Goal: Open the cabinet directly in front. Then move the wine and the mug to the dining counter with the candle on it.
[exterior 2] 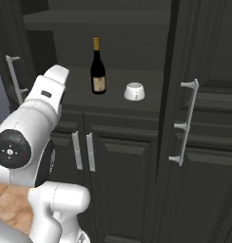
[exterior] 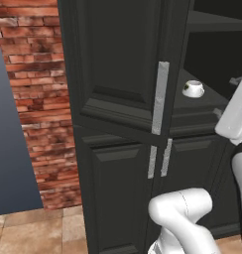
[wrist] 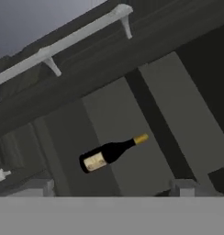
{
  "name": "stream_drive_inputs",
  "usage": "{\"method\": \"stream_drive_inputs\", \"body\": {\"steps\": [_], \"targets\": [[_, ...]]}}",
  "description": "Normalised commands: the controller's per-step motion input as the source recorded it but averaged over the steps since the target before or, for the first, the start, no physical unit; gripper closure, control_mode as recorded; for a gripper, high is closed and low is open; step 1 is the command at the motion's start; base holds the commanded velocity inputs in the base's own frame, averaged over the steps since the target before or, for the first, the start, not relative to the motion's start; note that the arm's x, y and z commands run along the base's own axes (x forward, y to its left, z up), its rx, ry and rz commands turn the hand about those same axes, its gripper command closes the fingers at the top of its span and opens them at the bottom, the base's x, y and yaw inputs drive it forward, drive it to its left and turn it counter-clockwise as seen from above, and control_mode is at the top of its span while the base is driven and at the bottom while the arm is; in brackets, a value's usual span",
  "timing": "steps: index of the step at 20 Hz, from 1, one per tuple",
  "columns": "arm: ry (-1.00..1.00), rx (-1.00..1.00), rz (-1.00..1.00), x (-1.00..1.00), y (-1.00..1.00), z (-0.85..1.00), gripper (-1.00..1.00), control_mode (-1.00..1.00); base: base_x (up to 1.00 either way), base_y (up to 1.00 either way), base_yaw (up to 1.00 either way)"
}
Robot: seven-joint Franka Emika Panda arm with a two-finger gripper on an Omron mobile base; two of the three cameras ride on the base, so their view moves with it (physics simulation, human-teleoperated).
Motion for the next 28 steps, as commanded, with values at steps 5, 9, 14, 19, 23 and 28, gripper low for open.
{"method": "stream_drive_inputs", "body": {"steps": [5, 9, 14, 19, 23, 28], "targets": [[-0.02, -0.28, 0.22, 0.16, 0.00, 0.00, -1.00, -1.00, 0.00, 0.00, 0.00], [-0.05, -0.26, 0.19, 0.10, 0.11, -0.01, -1.00, -1.00, 0.00, 0.00, 0.00], [-0.15, -0.17, 0.06, 0.02, 0.34, 0.00, -1.00, -1.00, 0.00, 0.00, 0.00], [-0.14, -0.11, 0.00, 0.01, 0.39, 0.00, -1.00, -1.00, 0.00, 0.00, 0.00], [-0.09, -0.08, 0.00, 0.00, 0.14, 0.00, -1.00, -1.00, 0.00, 0.00, 0.00], [-0.05, -0.05, 0.01, 0.01, 0.00, 0.00, -1.00, -1.00, 0.00, 0.00, 0.00]]}}
